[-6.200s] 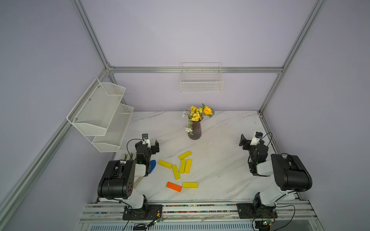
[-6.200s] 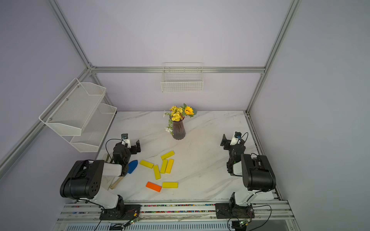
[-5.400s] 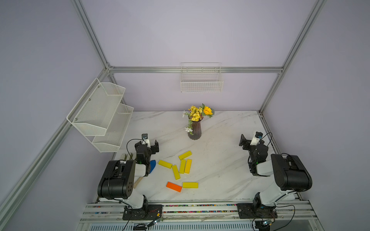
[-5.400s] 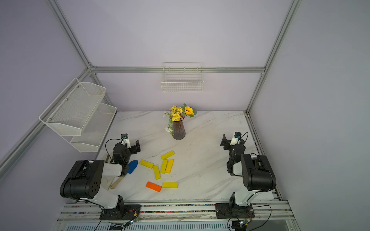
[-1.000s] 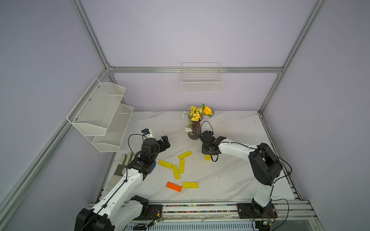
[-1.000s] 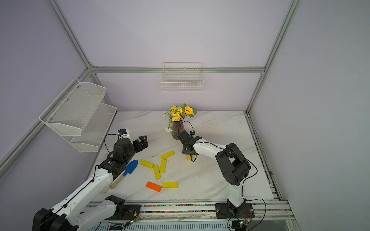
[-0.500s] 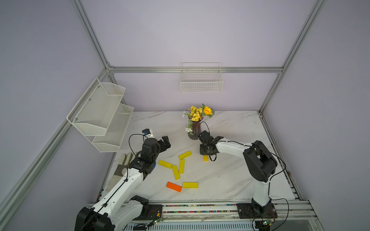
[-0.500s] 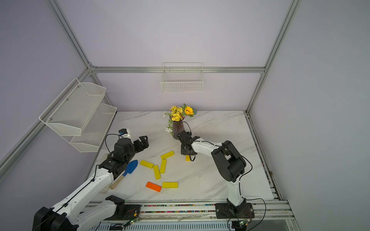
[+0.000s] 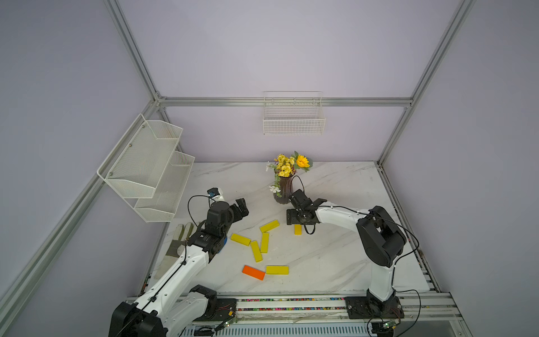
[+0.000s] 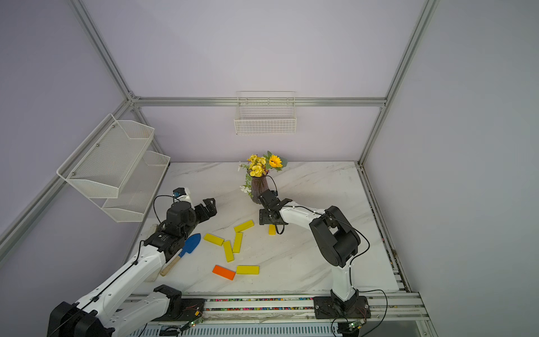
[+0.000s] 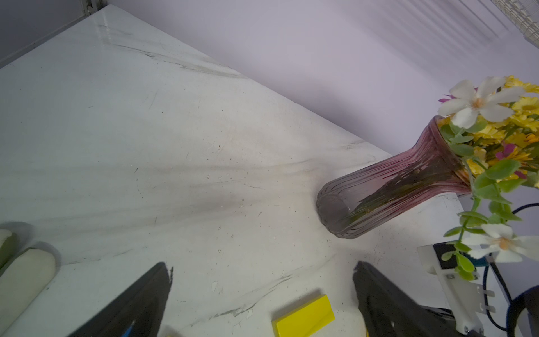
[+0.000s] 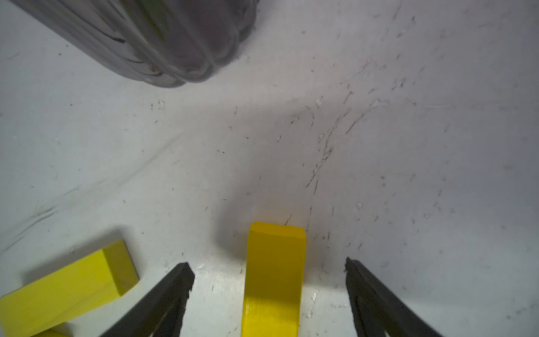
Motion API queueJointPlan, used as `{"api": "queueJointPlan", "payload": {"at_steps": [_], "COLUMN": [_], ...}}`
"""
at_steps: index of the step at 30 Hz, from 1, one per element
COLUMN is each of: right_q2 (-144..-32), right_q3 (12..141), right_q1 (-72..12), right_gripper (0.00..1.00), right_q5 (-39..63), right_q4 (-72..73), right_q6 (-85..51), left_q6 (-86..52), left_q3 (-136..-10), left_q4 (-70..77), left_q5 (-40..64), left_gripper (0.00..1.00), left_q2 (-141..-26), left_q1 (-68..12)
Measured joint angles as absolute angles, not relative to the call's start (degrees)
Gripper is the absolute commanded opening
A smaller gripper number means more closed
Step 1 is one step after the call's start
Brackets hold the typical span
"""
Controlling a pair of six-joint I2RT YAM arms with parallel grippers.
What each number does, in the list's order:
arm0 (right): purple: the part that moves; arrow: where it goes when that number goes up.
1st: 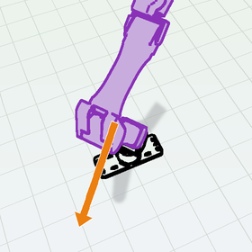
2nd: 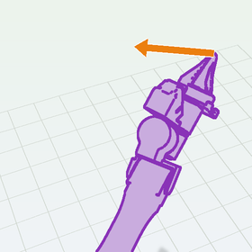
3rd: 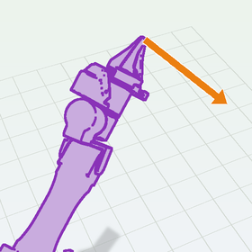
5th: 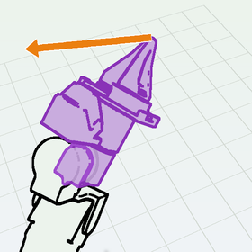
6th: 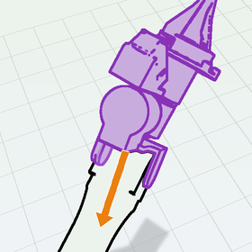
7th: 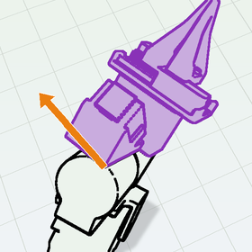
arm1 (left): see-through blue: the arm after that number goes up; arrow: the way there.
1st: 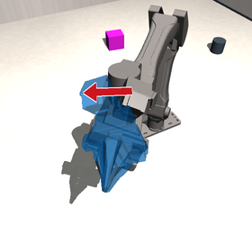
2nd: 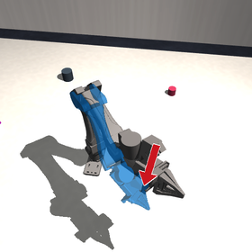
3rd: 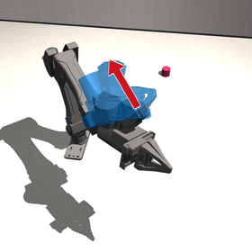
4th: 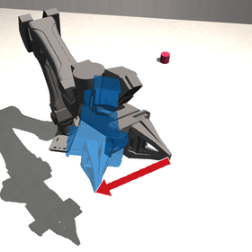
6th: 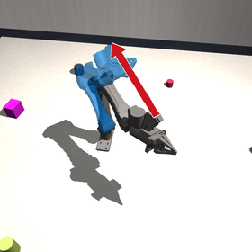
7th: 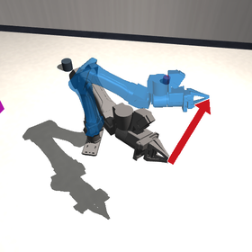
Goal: Assemble the number 8 with building blocks
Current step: Place the building block at the center of the board, then pick up the building block from the center of the board.
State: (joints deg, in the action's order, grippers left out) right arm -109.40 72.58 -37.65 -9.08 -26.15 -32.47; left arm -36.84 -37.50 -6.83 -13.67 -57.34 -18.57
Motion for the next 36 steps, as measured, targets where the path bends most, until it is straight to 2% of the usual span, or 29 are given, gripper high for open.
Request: {"api": "queueJointPlan", "payload": {"at_steps": [8, 13, 14, 15, 18, 21, 27, 36], "right_q2": [-103.68, -97.47, -96.33, -95.22, -93.84, -93.91, -98.54, -109.32], "right_q3": [72.58, 71.13, 70.52, 69.87, 68.53, 66.92, 68.10, 77.78], "right_q1": [-37.76, -41.78, -43.57, -45.84, -51.77, -54.15, -53.76, -53.69], "right_gripper": [0.97, 0.98, 0.97, 0.90, 0.85, 0.85, 0.97, 0.97], "right_q5": [-10.79, -14.52, -15.18, -15.53, -14.26, -11.97, -10.35, -8.56], "right_q4": [-26.06, -25.71, -25.71, -25.74, -25.76, -25.67, -23.73, -22.94], "right_q6": [-30.52, -28.05, -27.59, -26.94, -26.52, -27.66, -30.15, -24.12], "left_q6": [-36.84, -36.82, -36.82, -36.80, -36.80, -36.80, -36.38, -36.14], "left_q3": [-37.50, -37.50, -37.50, -37.50, -37.50, -37.50, -37.50, -37.50], "left_q4": [-6.83, -6.90, -6.90, -6.92, -6.94, -6.94, -7.01, -7.05], "left_q5": [-13.72, -13.76, -13.78, -13.85, -13.91, -13.98, -14.61, -15.38], "left_gripper": [1.00, 1.00, 1.00, 1.00, 1.00, 1.00, 1.00, 1.00], "left_q2": [-57.39, -57.21, -57.14, -57.06, -56.88, -56.86, -55.90, -54.28], "left_q1": [-18.79, -18.90, -18.90, -18.90, -18.90, -18.92, -18.96, -19.16]}}
